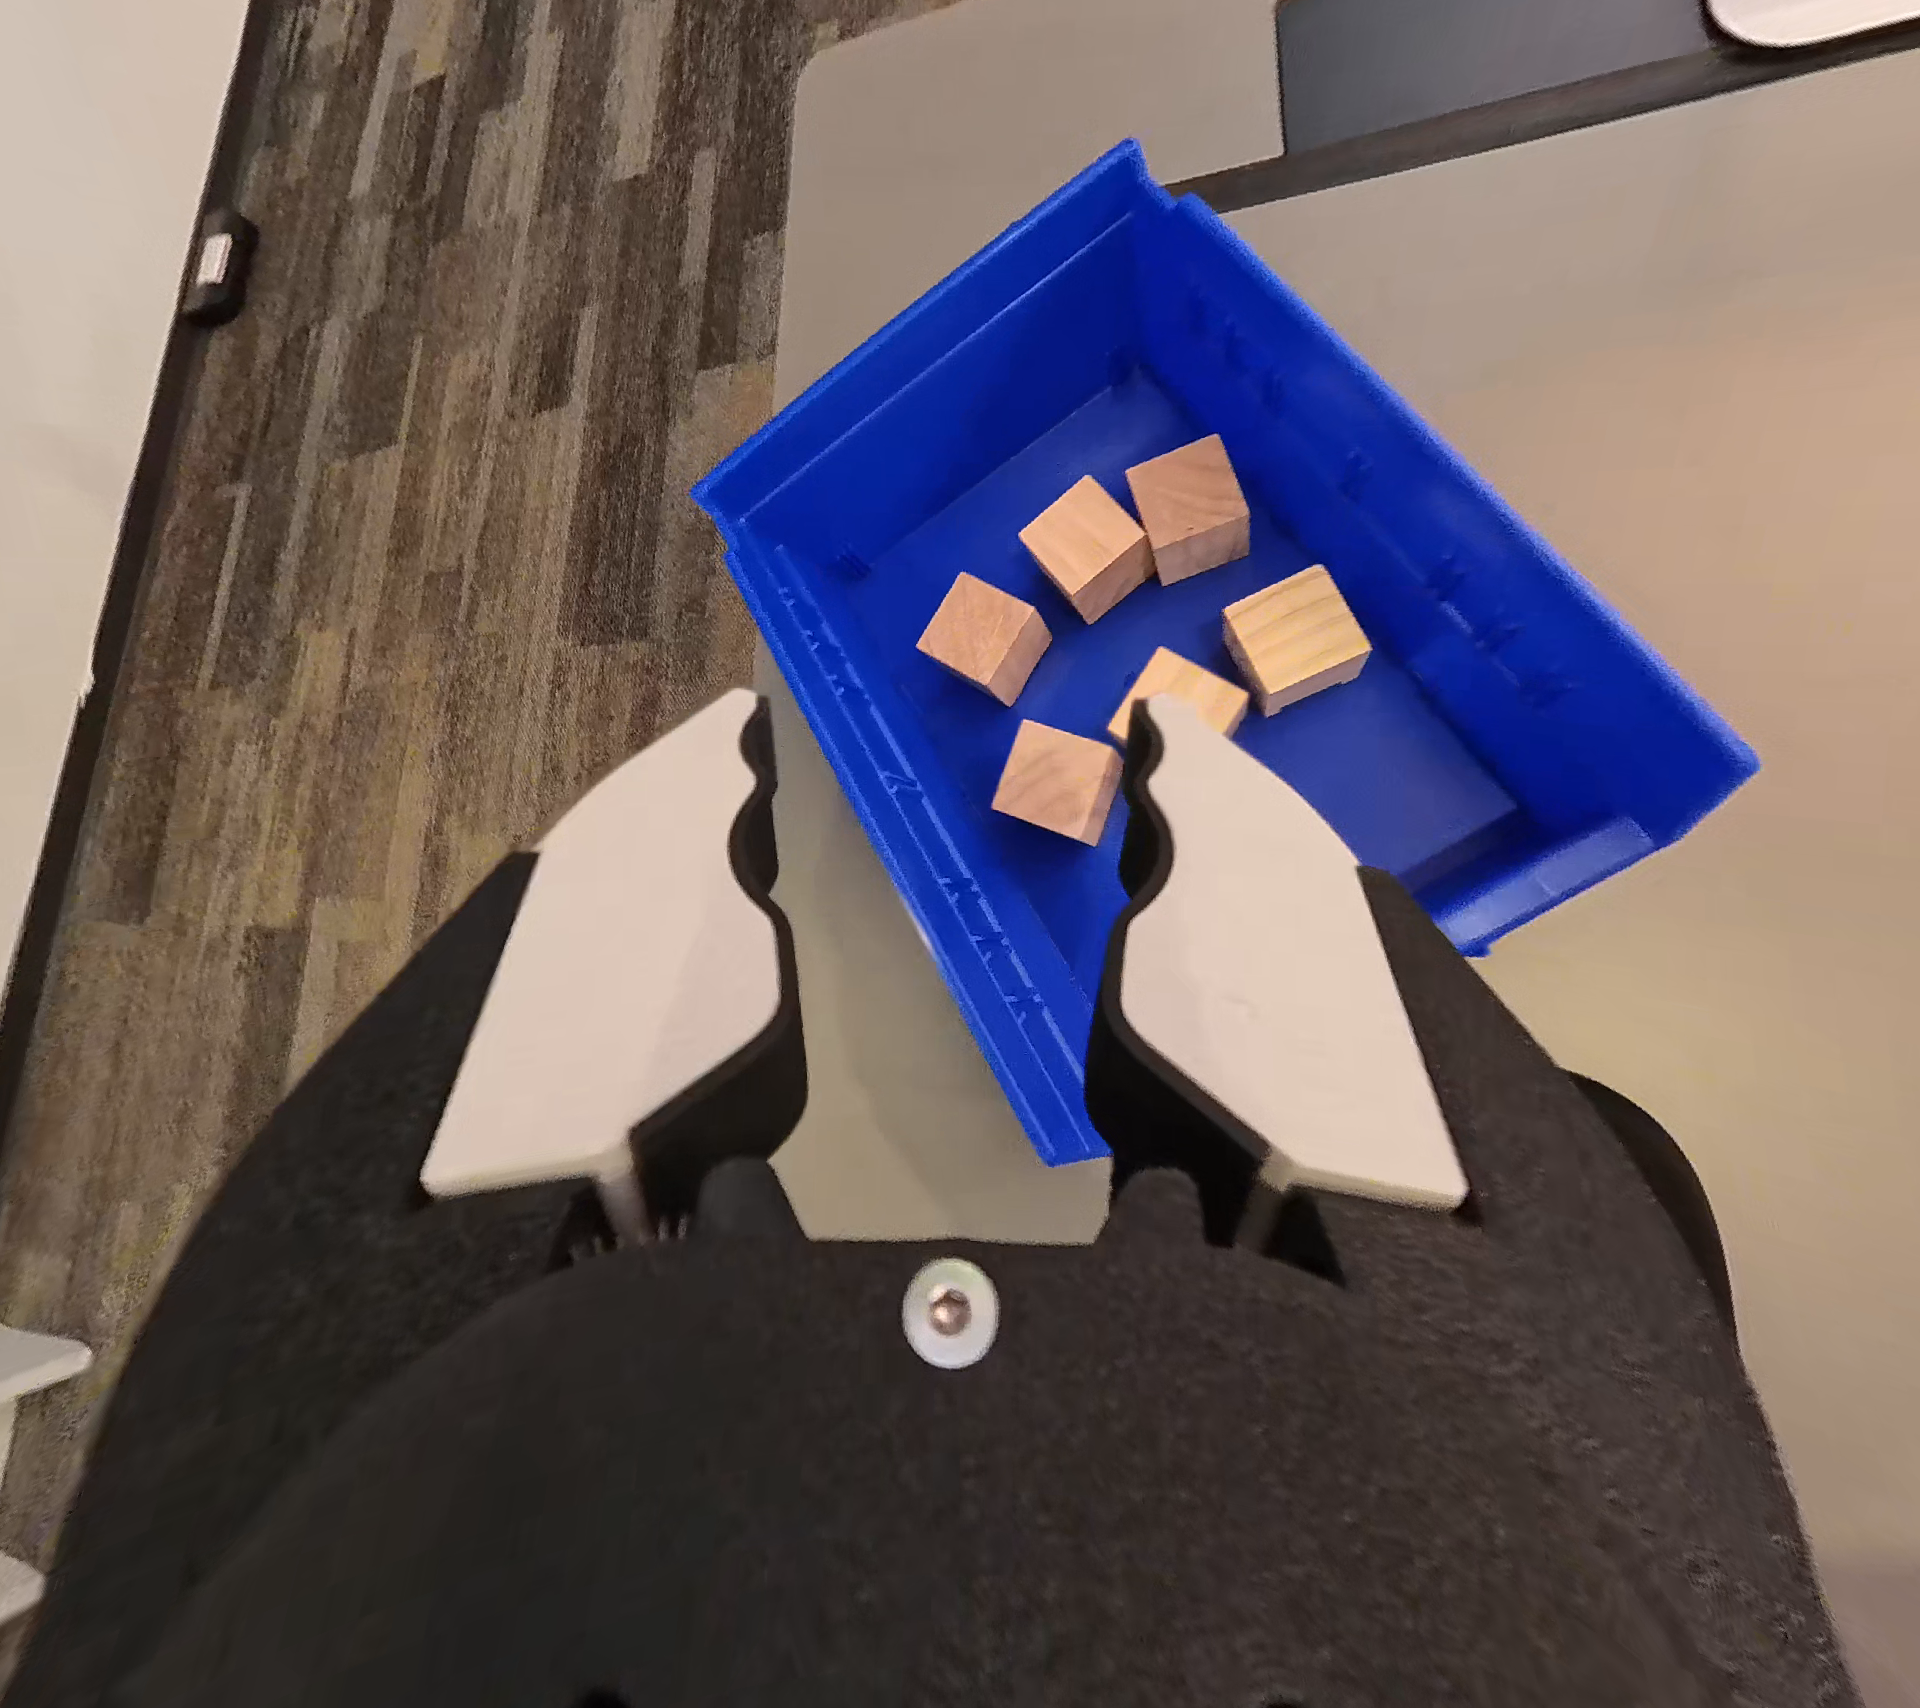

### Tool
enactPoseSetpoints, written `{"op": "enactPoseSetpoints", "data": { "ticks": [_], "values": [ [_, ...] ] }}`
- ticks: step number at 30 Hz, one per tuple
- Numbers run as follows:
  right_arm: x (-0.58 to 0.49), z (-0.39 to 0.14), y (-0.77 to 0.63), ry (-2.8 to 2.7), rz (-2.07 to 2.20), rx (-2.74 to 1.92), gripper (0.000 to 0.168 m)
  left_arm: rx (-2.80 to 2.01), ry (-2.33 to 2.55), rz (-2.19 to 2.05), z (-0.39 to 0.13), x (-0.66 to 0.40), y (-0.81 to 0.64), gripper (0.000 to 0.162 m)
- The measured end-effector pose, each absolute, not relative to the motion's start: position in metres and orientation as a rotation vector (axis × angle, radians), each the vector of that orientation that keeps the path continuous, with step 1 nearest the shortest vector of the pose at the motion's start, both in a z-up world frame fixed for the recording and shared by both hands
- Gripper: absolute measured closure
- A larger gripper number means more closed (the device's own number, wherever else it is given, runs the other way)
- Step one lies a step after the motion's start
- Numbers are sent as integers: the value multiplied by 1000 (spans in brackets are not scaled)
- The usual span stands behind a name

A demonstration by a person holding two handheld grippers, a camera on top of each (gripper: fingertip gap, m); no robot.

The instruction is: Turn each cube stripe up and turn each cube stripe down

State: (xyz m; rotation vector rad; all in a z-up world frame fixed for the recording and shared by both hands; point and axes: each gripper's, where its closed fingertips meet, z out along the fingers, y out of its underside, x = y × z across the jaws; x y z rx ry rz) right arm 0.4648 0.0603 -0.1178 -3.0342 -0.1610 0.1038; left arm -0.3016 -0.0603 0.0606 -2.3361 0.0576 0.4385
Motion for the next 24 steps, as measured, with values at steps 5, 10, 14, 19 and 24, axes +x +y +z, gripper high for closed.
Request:
{"op": "enactPoseSetpoints", "data": {
  "ticks": [5, 10, 14, 19, 24],
  "values": [
    [473, -118, 61, -155, 96, -3011, 161, -2366, -33, 388, 51, -323, -68, 98],
    [477, -117, 63, -171, 41, -2964, 153, -2409, -205, 260, 32, -352, -76, 100],
    [490, -97, 79, -155, -190, -2794, 126, -2381, -376, 143, 20, -377, -72, 93],
    [483, -27, 95, -70, -214, -2455, 117, -2502, -428, -20, -19, -381, -63, 93],
    [456, 26, 90, -51, -42, -2263, 117, -2642, -539, 35, -54, -394, -58, 103]
  ]
}}
